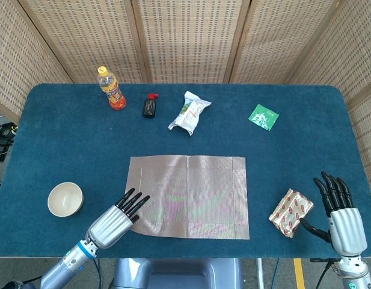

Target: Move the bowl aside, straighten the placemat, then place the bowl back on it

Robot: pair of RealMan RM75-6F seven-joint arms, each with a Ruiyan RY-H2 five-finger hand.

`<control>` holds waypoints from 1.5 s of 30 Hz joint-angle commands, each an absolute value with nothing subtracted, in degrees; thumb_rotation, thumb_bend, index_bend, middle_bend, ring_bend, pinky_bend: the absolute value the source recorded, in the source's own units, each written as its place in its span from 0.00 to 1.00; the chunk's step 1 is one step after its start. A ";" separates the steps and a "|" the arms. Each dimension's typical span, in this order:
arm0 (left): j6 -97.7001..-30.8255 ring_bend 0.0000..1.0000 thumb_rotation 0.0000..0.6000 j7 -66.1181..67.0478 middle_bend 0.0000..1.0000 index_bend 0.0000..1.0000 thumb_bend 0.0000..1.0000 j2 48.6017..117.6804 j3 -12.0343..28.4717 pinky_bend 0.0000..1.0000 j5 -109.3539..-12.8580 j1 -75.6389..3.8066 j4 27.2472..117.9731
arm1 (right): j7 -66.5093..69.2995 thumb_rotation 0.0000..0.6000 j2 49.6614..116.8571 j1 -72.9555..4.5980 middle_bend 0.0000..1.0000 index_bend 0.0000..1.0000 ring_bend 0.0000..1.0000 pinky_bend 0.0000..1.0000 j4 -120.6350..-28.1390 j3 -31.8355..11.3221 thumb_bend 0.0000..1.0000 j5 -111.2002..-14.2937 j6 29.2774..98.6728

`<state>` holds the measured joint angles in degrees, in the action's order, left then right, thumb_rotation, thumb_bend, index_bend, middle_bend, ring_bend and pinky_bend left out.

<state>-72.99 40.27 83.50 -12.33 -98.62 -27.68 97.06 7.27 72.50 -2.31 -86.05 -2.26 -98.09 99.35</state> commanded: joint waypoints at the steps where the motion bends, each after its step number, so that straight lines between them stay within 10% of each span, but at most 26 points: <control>1: -72.36 0.00 1.00 40.81 0.00 0.62 0.61 83.00 -13.02 0.00 -99.61 -27.06 97.97 | 7.39 1.00 72.38 -2.27 0.00 0.06 0.00 0.00 -86.17 -2.18 0.20 -98.14 99.28; 6: -71.24 0.00 1.00 41.36 0.00 0.59 0.60 83.20 -12.96 0.00 -99.90 -26.29 97.95 | 7.30 1.00 72.15 -2.16 0.00 0.06 0.00 0.00 -86.52 -2.01 0.20 -98.41 99.27; 11: -71.22 0.00 1.00 40.27 0.00 0.12 0.26 83.19 -13.00 0.00 -100.67 -25.39 97.13 | 7.27 1.00 72.08 -2.22 0.00 0.06 0.00 0.00 -86.66 -1.93 0.20 -98.33 98.80; 14: -71.95 0.00 1.00 38.91 0.00 0.00 0.17 82.88 -13.11 0.00 -100.85 -24.70 97.01 | 7.18 1.00 72.09 -2.23 0.00 0.06 0.00 0.00 -86.72 -1.94 0.20 -98.33 98.72; 29: -85.27 0.00 1.00 24.26 0.00 0.03 0.16 76.07 -17.51 0.00 -109.65 -18.10 95.35 | 5.56 1.00 72.63 -2.03 0.00 0.06 0.00 0.00 -86.86 -1.30 0.20 -99.86 98.96; 45: -88.94 0.00 1.00 9.27 0.00 0.27 0.17 77.16 -11.94 0.00 -98.37 -10.78 75.37 | 2.97 1.00 73.54 -2.08 0.00 0.06 0.00 0.00 -87.10 -0.54 0.20 -100.61 97.79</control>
